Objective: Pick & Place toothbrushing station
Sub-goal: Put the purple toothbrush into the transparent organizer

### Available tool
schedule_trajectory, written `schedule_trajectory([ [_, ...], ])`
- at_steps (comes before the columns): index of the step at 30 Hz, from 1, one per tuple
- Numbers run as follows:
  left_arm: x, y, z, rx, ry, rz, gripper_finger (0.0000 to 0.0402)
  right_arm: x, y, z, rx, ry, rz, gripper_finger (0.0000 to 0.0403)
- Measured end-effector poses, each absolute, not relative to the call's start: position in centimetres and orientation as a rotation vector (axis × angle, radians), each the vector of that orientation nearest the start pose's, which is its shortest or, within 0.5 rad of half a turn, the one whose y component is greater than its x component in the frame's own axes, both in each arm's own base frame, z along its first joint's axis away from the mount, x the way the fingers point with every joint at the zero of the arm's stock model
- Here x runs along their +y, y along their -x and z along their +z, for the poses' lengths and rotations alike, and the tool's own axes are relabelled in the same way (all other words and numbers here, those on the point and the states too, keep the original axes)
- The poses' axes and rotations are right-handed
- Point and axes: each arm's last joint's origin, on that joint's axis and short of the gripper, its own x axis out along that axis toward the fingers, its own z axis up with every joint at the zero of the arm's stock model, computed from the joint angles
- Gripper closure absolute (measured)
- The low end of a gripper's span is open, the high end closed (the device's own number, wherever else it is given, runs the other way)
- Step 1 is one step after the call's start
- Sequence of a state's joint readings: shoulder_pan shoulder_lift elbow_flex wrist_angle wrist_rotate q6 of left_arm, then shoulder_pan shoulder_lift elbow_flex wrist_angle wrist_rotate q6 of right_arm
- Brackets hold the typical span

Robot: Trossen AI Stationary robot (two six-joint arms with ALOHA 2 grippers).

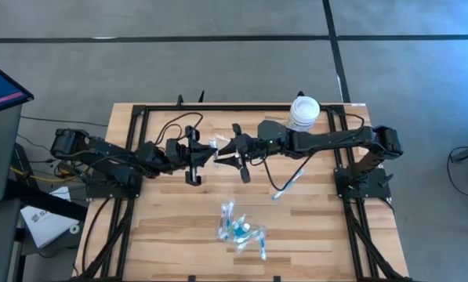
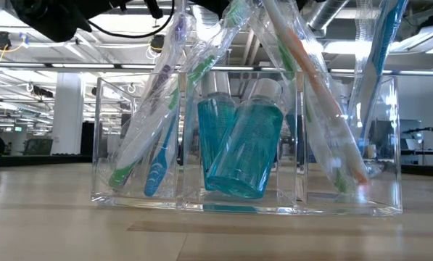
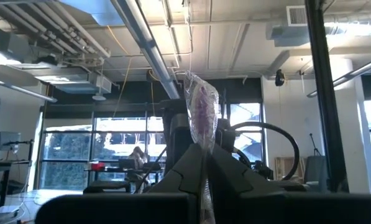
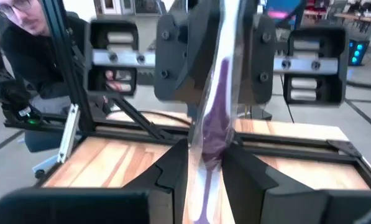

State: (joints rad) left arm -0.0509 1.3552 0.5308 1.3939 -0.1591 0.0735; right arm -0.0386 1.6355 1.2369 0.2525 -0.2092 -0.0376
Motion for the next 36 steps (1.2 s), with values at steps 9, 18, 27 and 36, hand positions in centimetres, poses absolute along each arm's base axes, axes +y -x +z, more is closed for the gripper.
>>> schedule_trajectory([
  [9,-0.9,-25.5,27.4,-0.556,-0.013,0.124,0.0393,-0.8,-38.1,31.3,0.148,0.042,0.177,0.0385],
  [18,-0.8,-25.5,27.4,-0.555,-0.007,0.137,0.0373,-0.8,-38.1,31.2,0.151,0.03,0.176,0.0384],
  [27,-0.7,-25.3,27.5,-0.549,-0.004,0.16,0.0304,-0.8,-38.1,31.2,0.155,0.032,0.179,0.0384],
  [36,-0.6,-23.0,26.8,-0.537,-0.001,0.167,0.0273,-0.4,-36.0,33.2,0.172,0.06,0.19,0.0384],
])
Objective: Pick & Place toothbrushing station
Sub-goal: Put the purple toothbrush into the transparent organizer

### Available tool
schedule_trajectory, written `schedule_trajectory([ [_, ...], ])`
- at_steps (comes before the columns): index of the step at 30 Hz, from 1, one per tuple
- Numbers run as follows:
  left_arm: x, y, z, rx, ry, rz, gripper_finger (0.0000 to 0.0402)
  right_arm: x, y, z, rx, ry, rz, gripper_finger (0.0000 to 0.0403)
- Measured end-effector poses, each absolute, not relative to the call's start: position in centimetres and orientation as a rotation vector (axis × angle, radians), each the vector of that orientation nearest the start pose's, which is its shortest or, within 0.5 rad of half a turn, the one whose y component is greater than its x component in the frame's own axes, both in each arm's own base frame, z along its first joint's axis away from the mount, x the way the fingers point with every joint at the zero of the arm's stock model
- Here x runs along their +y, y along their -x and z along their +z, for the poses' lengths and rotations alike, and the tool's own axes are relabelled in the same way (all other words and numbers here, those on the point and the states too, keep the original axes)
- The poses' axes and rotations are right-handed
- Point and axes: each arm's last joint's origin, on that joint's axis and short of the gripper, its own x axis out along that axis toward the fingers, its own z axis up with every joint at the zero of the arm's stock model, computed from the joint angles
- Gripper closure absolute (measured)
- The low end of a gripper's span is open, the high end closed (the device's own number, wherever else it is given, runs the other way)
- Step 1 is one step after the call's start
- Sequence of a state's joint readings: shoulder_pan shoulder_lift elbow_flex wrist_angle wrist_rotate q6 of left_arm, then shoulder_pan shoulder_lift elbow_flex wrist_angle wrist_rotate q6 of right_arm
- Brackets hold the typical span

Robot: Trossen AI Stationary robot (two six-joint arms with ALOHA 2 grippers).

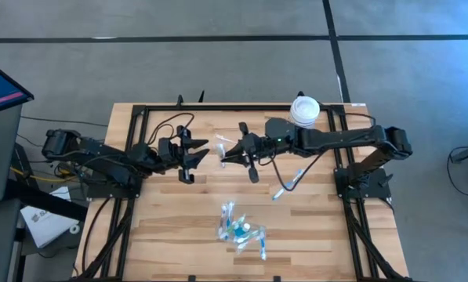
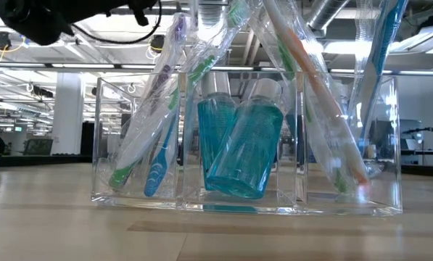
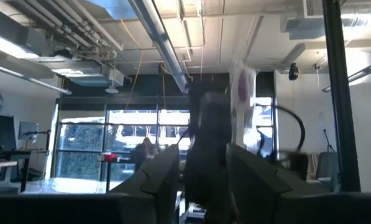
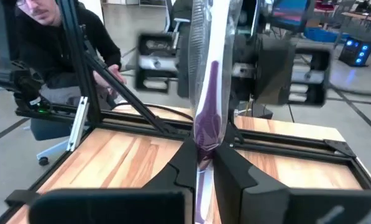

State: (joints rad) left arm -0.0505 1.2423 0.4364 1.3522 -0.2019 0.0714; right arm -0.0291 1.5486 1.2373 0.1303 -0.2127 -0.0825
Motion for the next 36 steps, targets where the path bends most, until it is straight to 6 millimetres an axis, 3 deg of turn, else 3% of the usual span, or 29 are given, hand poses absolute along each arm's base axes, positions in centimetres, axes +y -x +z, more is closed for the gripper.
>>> schedule_trajectory([
  [6,-0.6,-22.0,25.6,-0.505,0.001,0.16,0.0277,0.2,-34.2,34.2,0.192,0.069,0.194,0.0384],
  [15,-1.2,-21.9,25.1,-0.489,0.024,0.123,0.028,1.7,-30.0,33.1,0.176,0.02,0.183,0.0384],
  [25,-1.3,-22.0,24.9,-0.455,0.021,0.116,0.0284,4.6,-25.9,28.9,0.16,-0.07,0.217,0.0384],
  [36,-1.4,-22.2,24.4,-0.405,0.014,0.115,0.0286,8.2,-25.0,25.4,0.177,-0.111,0.267,0.0384],
])
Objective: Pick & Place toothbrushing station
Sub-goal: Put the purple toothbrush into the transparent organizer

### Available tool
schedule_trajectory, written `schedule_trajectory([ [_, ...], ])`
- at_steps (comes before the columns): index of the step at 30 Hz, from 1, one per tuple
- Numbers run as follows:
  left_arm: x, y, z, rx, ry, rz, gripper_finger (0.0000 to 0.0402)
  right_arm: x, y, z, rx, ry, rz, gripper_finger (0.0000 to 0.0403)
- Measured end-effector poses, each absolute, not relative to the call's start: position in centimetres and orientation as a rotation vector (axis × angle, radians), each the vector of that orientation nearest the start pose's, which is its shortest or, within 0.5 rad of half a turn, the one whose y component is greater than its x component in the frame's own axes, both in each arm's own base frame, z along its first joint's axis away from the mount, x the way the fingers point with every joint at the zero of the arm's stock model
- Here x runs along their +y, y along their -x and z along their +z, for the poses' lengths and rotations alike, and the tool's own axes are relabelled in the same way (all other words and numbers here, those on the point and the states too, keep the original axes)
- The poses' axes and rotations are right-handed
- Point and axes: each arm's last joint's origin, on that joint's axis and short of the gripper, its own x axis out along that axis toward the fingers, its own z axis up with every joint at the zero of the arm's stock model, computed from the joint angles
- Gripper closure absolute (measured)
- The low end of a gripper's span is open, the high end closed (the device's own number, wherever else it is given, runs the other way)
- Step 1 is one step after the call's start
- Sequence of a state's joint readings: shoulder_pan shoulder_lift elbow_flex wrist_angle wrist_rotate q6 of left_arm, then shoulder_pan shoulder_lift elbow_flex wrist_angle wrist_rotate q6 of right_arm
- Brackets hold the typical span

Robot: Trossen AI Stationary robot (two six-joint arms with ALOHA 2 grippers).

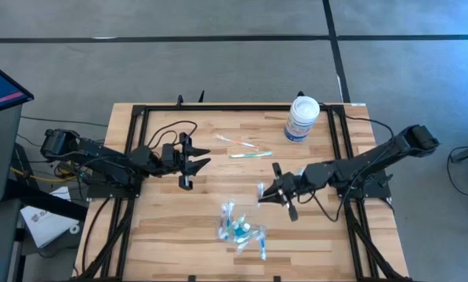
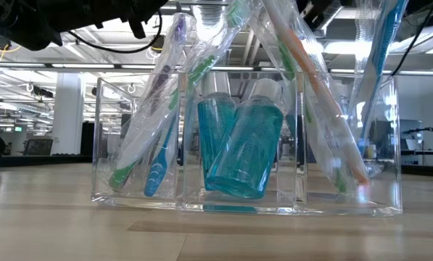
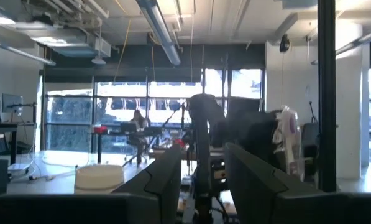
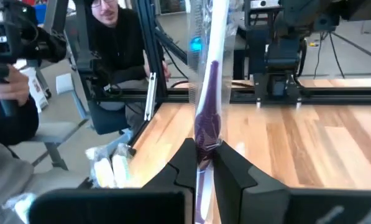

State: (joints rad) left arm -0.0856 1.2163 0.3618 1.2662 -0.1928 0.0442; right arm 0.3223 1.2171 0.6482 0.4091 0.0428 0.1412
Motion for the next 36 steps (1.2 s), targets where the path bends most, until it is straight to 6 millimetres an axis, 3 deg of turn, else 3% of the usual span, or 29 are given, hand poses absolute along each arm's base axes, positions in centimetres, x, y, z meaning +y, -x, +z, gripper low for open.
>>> schedule_trajectory([
  [16,-1.4,-22.4,24.0,-0.354,0.006,0.114,0.0286,12.6,-26.1,19.8,0.308,-0.151,0.301,0.0384],
  [31,-1.4,-22.5,23.9,-0.343,0.005,0.113,0.0289,14.7,-25.4,18.7,0.324,-0.127,0.316,0.0384],
  [36,-1.4,-22.5,23.8,-0.34,0.005,0.113,0.0289,14.8,-25.3,17.3,0.359,-0.116,0.275,0.0384],
])
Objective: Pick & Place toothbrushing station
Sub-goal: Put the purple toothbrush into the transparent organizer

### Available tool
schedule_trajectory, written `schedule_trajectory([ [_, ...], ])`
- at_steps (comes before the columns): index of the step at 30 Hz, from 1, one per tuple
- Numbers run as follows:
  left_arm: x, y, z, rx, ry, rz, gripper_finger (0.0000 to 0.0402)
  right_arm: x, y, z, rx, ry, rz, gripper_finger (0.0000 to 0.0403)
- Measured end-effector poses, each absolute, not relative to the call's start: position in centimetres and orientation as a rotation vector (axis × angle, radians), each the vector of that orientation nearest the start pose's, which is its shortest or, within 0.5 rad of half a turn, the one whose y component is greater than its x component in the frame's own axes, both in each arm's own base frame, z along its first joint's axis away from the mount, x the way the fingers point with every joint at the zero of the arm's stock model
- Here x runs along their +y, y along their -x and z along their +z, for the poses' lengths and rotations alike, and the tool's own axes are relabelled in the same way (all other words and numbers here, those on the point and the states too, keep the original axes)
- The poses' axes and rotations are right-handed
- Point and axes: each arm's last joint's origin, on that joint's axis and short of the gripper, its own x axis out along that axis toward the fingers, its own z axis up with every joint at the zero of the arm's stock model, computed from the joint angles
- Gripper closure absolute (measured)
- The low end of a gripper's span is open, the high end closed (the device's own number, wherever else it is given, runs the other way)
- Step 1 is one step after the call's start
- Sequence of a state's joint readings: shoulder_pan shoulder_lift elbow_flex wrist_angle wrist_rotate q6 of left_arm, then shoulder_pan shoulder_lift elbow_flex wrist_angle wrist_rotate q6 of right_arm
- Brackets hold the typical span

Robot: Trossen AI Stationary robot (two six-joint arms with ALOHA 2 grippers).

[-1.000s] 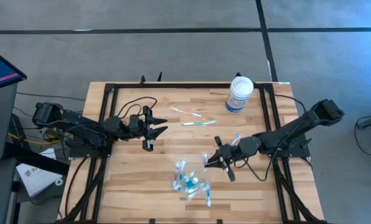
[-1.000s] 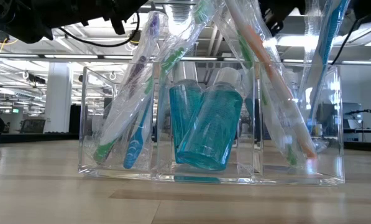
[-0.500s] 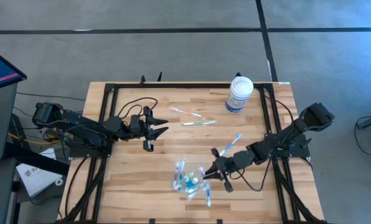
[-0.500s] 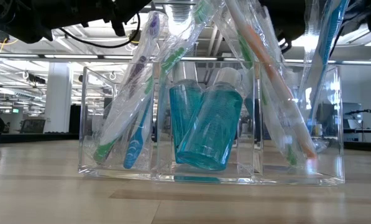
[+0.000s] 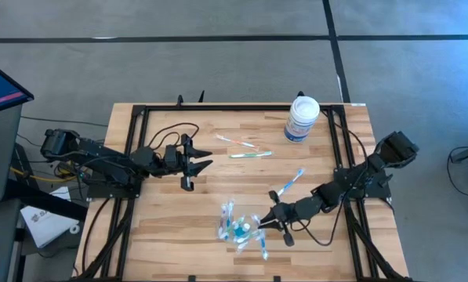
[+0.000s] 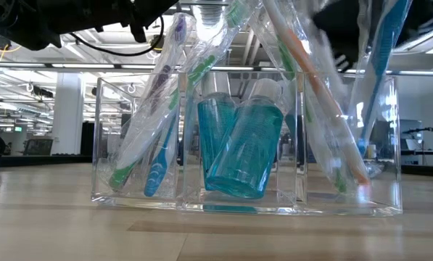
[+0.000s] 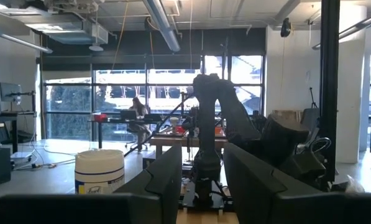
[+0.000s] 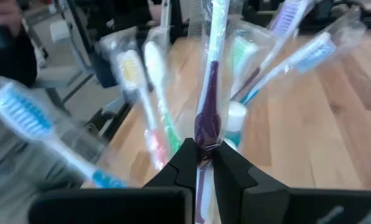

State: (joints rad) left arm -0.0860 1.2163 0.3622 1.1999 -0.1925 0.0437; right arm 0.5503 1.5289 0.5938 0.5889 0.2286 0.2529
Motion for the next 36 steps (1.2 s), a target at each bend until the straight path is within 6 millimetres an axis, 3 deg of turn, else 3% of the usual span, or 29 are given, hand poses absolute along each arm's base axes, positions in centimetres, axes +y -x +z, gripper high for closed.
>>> schedule_trajectory([
  [10,-1.4,-22.5,23.8,-0.333,0.004,0.113,0.0289,13.9,-26.3,14.4,0.366,-0.182,0.293,0.0384],
  [27,-1.4,-22.5,23.8,-0.333,0.004,0.113,0.0289,13.8,-26.3,14.2,0.374,-0.17,0.316,0.0383],
  [36,-1.4,-22.5,23.8,-0.33,0.003,0.113,0.0289,13.9,-26.5,13.0,0.401,-0.174,0.33,0.0379],
])
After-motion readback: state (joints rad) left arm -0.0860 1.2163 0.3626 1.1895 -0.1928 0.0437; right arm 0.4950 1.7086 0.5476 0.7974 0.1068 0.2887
